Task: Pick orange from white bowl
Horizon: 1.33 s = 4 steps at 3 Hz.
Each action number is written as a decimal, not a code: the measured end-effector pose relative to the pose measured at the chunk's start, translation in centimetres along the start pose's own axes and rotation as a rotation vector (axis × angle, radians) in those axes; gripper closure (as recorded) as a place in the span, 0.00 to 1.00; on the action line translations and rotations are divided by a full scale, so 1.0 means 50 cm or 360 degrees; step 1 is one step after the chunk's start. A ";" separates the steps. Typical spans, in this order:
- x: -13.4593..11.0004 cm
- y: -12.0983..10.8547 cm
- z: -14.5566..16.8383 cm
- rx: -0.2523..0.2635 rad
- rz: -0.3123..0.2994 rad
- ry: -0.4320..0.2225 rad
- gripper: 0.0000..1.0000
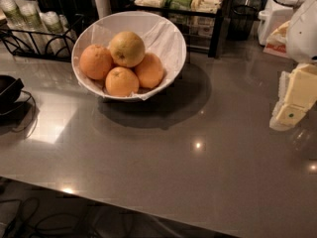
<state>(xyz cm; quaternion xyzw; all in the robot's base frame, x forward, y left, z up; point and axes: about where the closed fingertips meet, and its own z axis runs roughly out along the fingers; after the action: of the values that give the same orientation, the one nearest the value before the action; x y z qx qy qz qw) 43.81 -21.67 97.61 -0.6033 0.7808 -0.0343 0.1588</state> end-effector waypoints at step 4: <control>-0.178 -0.012 0.049 -0.0028 -0.0184 -0.0191 0.00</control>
Offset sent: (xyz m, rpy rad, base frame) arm 0.0247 0.0540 -0.0163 0.0787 0.0070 0.0917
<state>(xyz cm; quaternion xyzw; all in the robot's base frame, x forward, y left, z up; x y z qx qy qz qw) 47.07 -13.03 97.27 -0.6498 0.7340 -0.0003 0.1977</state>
